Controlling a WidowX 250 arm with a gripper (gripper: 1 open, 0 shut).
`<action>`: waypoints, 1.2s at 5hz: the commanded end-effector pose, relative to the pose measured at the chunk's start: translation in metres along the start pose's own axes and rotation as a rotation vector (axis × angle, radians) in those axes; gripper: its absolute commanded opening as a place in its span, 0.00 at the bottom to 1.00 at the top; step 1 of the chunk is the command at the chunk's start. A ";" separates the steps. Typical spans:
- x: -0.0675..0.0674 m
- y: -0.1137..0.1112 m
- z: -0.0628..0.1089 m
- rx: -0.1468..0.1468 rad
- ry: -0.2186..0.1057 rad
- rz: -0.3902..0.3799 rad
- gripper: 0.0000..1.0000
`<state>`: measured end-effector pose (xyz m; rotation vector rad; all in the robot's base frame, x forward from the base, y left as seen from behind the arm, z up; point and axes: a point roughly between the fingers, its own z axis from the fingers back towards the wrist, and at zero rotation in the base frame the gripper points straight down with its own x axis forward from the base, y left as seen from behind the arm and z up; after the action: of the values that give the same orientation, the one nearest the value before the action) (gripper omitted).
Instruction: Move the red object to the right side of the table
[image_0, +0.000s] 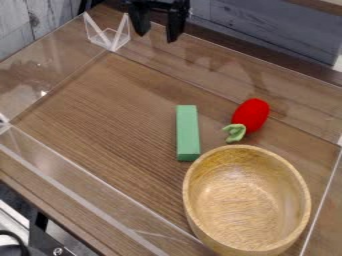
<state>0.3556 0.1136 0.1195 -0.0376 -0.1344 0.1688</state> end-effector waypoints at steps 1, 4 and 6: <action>0.004 0.002 0.031 0.028 -0.082 0.045 1.00; -0.001 -0.004 0.017 0.067 -0.079 0.158 0.00; 0.001 0.017 0.010 0.087 -0.058 0.195 1.00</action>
<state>0.3488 0.1252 0.1083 0.0251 -0.1194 0.3625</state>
